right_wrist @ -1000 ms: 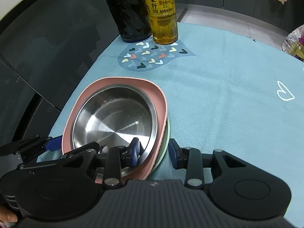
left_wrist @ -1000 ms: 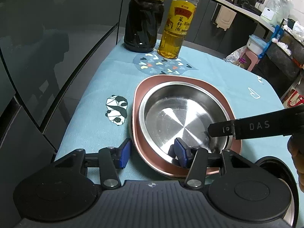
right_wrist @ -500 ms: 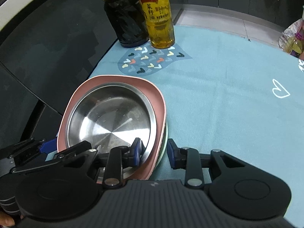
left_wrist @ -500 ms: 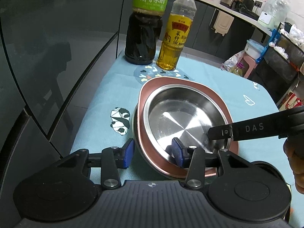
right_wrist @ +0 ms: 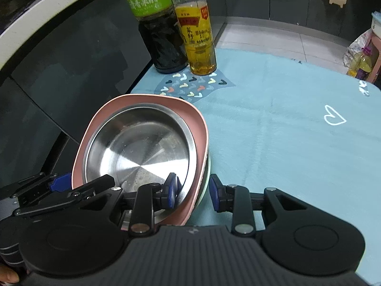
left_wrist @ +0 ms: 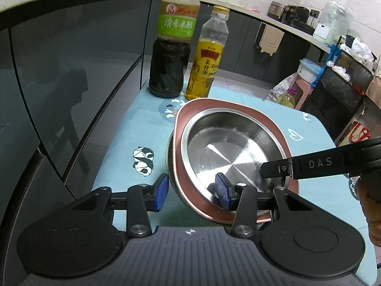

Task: Organize plates and bowls
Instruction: 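Open both grippers and release the steel bowl on the pink plate, then close both grippers on the rim of the stacked plates and bowl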

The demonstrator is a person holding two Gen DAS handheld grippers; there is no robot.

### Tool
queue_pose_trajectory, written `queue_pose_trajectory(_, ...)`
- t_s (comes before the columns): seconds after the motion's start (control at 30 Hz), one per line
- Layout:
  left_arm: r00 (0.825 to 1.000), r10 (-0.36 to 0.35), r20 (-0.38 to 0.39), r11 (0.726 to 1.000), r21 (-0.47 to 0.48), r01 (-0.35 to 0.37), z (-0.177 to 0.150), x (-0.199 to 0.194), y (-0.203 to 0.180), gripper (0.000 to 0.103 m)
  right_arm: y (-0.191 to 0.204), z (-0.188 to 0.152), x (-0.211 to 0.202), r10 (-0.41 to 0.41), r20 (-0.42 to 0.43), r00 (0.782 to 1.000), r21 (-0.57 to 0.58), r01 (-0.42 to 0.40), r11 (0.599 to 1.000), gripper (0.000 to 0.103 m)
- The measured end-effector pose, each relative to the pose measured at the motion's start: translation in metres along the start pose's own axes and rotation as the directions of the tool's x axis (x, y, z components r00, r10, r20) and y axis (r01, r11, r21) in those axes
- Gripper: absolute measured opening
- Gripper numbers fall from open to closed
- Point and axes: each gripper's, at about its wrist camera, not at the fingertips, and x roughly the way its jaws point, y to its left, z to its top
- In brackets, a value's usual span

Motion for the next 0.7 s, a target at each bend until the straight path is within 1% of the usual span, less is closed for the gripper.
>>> queue_pose_trajectory(0.2, 0.999, -0.004, 0.038, 1.000, 0.011, 0.004, -0.003, -0.027, -0.012, 0.039, 0.005, -0.014, -0.034, -0.009, 0.052, 0.999, -0.013, 0.010, 1.000, 0.020)
queue_pose_trajectory(0.3, 0.999, -0.018, 0.048, 1.000, 0.021, 0.017, -0.008, -0.040, -0.021, 0.039, 0.005, -0.024, -0.053, -0.016, 0.078, 0.997, -0.013, 0.017, 1.000, 0.020)
queue_pose_trajectory(0.47, 0.998, -0.054, 0.034, 0.998, 0.036, 0.053, -0.018, -0.057, -0.039, 0.039, -0.002, -0.047, -0.081, -0.028, 0.109, 0.994, 0.005, 0.028, 1.000, 0.020)
queue_pose_trajectory(0.57, 0.997, -0.078, 0.025, 0.995, 0.064, 0.076, -0.027, -0.066, -0.053, 0.039, -0.007, -0.062, -0.097, -0.044, 0.127, 0.991, 0.000, 0.044, 0.999, 0.020)
queue_pose_trajectory(0.7, 0.994, -0.107, -0.018, 0.992, 0.070, 0.108, -0.043, -0.071, -0.069, 0.039, -0.016, -0.083, -0.112, -0.068, 0.127, 0.990, 0.011, 0.067, 0.998, 0.020)
